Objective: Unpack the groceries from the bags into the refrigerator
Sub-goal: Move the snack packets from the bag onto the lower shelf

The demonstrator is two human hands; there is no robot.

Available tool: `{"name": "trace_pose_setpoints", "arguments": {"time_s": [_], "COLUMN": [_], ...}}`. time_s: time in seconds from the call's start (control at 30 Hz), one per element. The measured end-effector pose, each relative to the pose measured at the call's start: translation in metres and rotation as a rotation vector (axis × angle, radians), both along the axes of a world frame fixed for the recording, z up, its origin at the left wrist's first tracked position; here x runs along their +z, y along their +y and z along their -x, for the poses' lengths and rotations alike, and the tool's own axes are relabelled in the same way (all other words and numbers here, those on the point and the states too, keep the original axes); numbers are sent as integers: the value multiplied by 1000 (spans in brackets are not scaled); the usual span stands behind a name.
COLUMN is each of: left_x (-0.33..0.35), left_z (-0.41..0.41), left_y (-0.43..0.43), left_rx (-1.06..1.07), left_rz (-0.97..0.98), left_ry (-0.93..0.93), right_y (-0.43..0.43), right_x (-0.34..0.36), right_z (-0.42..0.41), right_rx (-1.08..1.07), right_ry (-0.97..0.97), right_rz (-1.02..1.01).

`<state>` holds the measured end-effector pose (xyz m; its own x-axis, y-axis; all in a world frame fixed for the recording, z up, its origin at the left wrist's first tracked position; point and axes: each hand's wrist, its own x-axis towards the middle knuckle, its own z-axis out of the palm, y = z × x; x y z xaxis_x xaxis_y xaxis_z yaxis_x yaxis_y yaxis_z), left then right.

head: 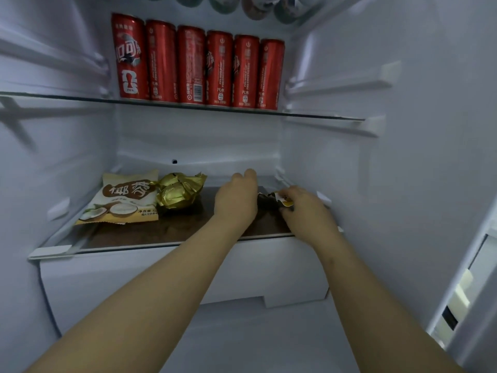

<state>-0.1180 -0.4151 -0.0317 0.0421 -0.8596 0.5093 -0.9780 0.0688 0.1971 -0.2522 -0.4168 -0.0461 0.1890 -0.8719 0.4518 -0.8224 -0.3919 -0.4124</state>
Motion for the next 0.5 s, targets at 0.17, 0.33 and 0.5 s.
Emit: {"name": "trace_pose_setpoints", "arguments": {"time_s": [0.17,0.33,0.5], "left_x": [1,-2,-3], "left_z": [1,-1,0], "left_y": [2,-2,-4], "left_rx": [-87,-33,-106], "left_rz": [-86,-154,-238], "left_ry": [153,134,142], "right_y": [-15,-15,-11], "right_x": [3,1,-2], "right_z": [-1,-1,1], "right_rx": [-8,-23,-31], "right_ry": [107,129,56], "right_rz": [-80,-65,-55]}}
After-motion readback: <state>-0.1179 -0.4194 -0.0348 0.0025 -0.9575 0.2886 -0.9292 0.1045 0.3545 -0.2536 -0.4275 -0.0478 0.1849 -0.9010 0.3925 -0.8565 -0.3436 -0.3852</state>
